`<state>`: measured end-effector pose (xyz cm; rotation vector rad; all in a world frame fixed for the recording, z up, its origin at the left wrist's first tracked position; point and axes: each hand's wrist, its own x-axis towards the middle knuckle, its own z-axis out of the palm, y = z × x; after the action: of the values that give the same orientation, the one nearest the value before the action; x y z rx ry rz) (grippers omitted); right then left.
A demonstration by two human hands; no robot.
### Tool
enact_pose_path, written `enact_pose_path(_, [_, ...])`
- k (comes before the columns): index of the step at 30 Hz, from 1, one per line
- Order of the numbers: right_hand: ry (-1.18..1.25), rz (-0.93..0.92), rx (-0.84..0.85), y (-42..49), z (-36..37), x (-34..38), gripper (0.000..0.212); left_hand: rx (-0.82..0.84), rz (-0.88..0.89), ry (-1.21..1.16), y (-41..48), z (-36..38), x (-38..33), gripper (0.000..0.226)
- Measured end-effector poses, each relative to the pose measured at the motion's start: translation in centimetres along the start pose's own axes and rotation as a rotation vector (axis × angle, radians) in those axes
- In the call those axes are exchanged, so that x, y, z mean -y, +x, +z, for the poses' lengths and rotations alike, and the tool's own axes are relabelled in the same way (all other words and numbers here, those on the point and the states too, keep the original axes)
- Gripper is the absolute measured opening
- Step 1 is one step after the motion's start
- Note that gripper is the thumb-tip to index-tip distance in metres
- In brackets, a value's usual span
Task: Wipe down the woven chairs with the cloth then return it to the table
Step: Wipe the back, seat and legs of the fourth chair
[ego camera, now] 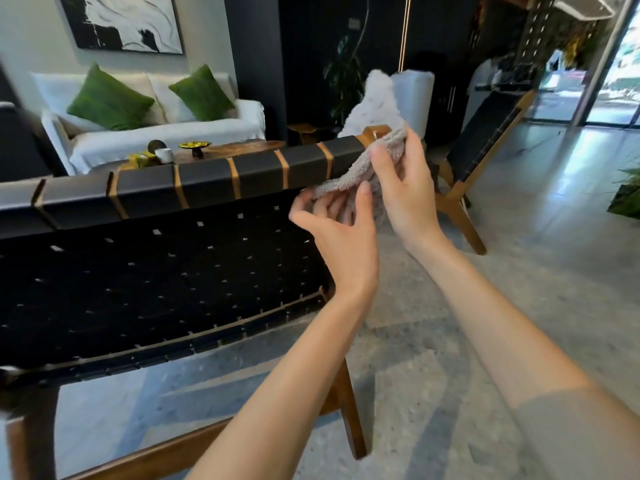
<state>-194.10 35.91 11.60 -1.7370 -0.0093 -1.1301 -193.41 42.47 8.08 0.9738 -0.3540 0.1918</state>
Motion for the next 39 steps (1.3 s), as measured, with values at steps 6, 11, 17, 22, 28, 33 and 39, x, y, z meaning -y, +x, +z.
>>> enact_pose_path(6, [-0.028, -0.058, 0.064, 0.4, -0.1, -0.6, 0.049, -0.192, 0.022, -0.068, 0.6, 1.9, 0.7, 0.051])
enact_pose_path(11, [-0.02, -0.101, 0.025, 0.1, -0.5, -1.8, 0.049, -0.204, 0.141, 0.047, 0.9, 1.7, 2.2, 0.04])
enact_pose_path(17, [-0.055, -0.03, -0.035, -2.0, -0.3, -5.4, 0.018, -0.034, 0.385, 0.409, 1.3, -0.6, 4.5, 0.037])
enact_pose_path(22, [-0.084, 0.006, -0.081, -3.5, 0.3, -7.5, 0.026, 0.008, 0.418, 0.543, 1.5, -2.4, 7.0, 0.041])
enact_pose_path(28, [-0.029, 0.121, -0.013, -6.4, 1.1, -12.7, 0.043, 0.061, 0.265, 0.61, 0.7, -5.9, 11.5, 0.043])
enact_pose_path(33, [-0.043, 0.165, 0.007, -9.0, 2.3, -18.2, 0.039, 0.11, 0.215, 0.663, 0.5, -9.3, 15.9, 0.043])
enact_pose_path(39, [0.022, 0.199, 0.071, -11.4, 3.2, -23.8, 0.042, 0.184, 0.187, 0.7, 0.5, -12.7, 20.9, 0.043])
